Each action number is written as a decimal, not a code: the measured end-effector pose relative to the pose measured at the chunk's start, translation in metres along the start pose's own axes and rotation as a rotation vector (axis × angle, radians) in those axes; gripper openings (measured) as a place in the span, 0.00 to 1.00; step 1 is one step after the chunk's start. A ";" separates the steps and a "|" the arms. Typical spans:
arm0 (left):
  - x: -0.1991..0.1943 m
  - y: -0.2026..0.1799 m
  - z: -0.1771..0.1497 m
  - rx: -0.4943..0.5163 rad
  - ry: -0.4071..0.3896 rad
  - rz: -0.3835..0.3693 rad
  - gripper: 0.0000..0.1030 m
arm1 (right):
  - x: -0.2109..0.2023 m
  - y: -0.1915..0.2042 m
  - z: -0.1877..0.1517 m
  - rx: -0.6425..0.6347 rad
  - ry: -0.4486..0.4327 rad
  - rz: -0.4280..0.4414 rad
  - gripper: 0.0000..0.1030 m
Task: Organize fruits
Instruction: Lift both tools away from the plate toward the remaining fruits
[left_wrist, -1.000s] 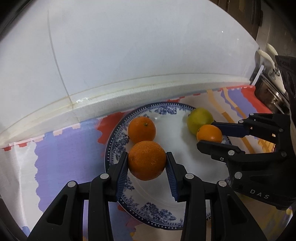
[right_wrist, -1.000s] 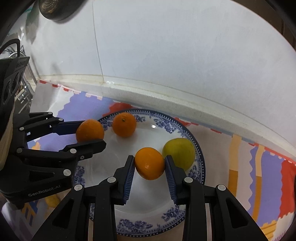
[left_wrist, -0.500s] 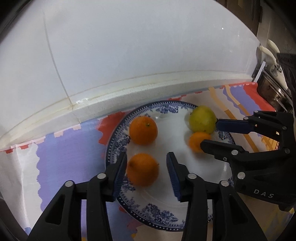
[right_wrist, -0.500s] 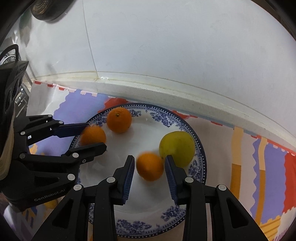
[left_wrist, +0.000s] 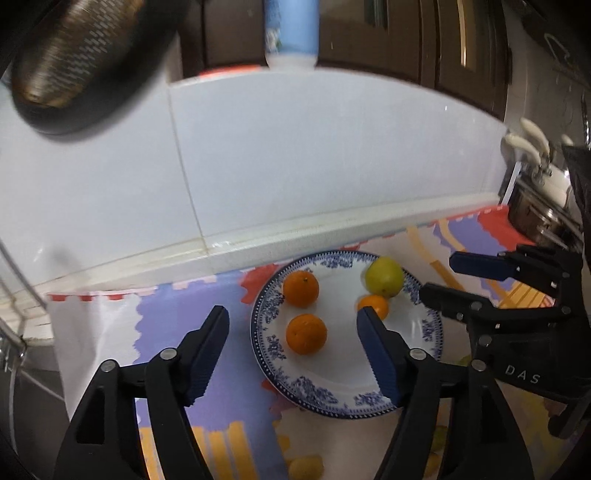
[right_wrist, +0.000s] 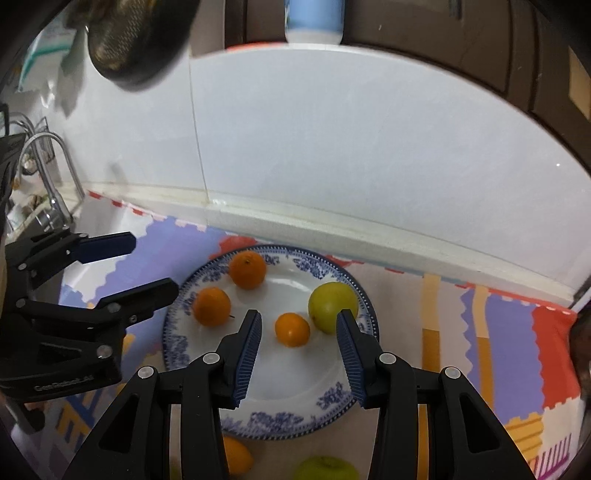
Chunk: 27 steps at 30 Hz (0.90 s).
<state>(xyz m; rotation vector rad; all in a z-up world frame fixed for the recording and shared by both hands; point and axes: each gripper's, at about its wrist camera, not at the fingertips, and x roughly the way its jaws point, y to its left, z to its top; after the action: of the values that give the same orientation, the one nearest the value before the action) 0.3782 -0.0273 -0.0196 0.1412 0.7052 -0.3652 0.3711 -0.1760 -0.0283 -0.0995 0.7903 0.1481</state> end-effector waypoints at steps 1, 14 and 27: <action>-0.009 -0.001 -0.001 -0.006 -0.015 0.007 0.73 | -0.007 0.001 -0.002 0.007 -0.014 0.000 0.47; -0.090 -0.003 -0.022 -0.025 -0.164 0.095 0.92 | -0.079 0.022 -0.023 0.031 -0.138 -0.049 0.55; -0.129 0.002 -0.061 -0.011 -0.181 0.132 0.94 | -0.114 0.052 -0.055 0.028 -0.186 -0.067 0.59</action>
<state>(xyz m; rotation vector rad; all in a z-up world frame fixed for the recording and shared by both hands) 0.2508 0.0258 0.0189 0.1418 0.5165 -0.2446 0.2453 -0.1438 0.0129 -0.0842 0.6029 0.0818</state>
